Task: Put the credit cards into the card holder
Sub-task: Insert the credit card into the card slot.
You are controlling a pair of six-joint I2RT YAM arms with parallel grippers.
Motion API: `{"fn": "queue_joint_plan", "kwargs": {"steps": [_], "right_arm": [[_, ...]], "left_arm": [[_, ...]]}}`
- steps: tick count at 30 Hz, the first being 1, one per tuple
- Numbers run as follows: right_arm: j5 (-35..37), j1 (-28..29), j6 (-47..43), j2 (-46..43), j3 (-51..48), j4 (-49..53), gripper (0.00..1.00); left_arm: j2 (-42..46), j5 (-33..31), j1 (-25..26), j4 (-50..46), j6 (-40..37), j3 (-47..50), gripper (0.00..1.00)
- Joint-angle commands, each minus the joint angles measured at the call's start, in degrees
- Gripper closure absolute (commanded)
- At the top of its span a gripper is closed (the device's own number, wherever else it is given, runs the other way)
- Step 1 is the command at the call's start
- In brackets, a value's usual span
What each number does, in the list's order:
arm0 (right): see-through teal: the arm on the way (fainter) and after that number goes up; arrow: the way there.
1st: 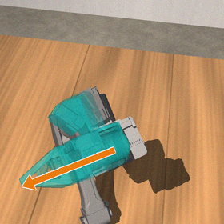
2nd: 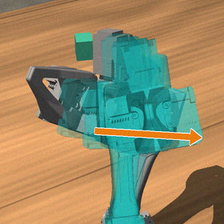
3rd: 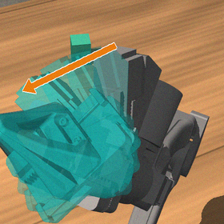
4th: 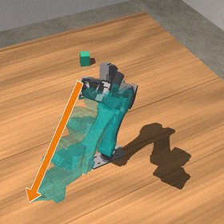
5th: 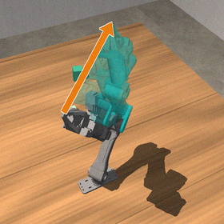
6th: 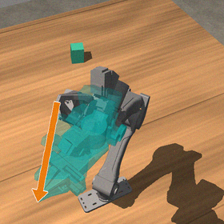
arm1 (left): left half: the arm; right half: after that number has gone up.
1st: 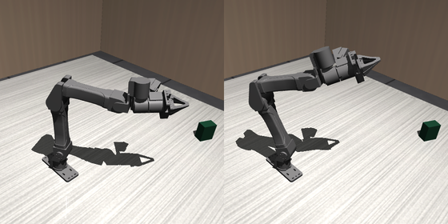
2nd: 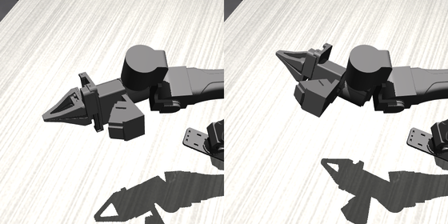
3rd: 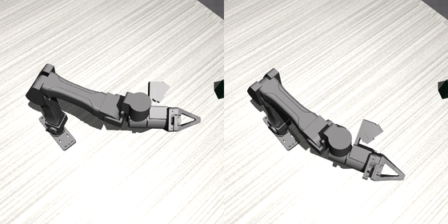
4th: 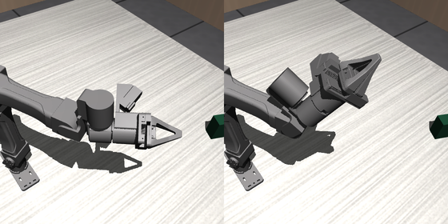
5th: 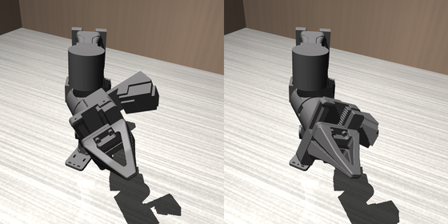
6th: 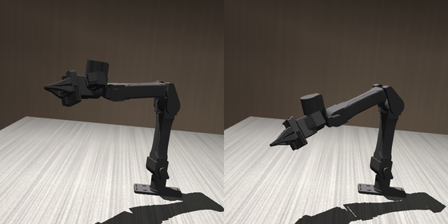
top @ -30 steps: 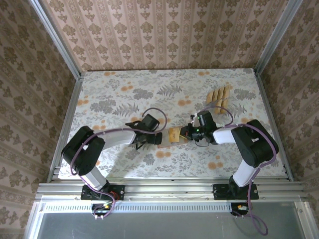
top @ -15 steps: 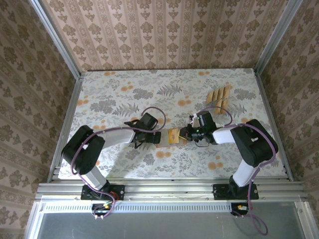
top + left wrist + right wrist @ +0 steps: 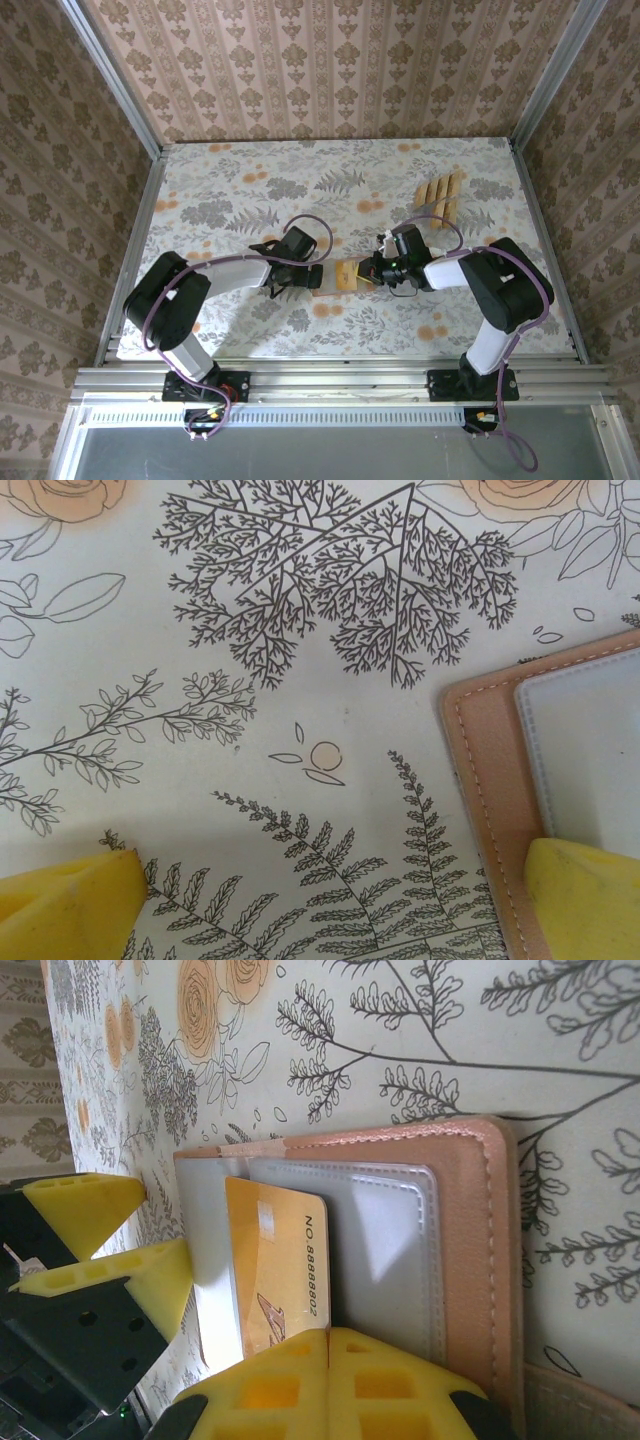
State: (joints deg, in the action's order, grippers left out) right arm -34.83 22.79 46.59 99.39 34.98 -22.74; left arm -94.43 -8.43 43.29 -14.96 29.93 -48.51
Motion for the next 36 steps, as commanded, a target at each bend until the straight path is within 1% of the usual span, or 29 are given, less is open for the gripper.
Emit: {"fn": "queue_joint_plan", "kwargs": {"steps": [1, 17, 36], "right_arm": [[-1.11, 0.51, -1.51, 1.24, 0.46, 1.54, 1.00], [-2.18, 0.56, -2.56, 1.88, 2.44, 4.02, 1.00], [-2.17, 2.60, -2.22, 4.20, 5.58, 5.07, 1.00]], "left_arm": [[-2.03, -0.80, -1.17, -1.78, -1.15, 0.24, 0.00], [-2.07, -0.58, -1.11, -1.56, -0.98, 0.41, 0.00], [-2.25, -0.36, -0.89, -1.19, -0.62, 0.70, 0.00]]}}
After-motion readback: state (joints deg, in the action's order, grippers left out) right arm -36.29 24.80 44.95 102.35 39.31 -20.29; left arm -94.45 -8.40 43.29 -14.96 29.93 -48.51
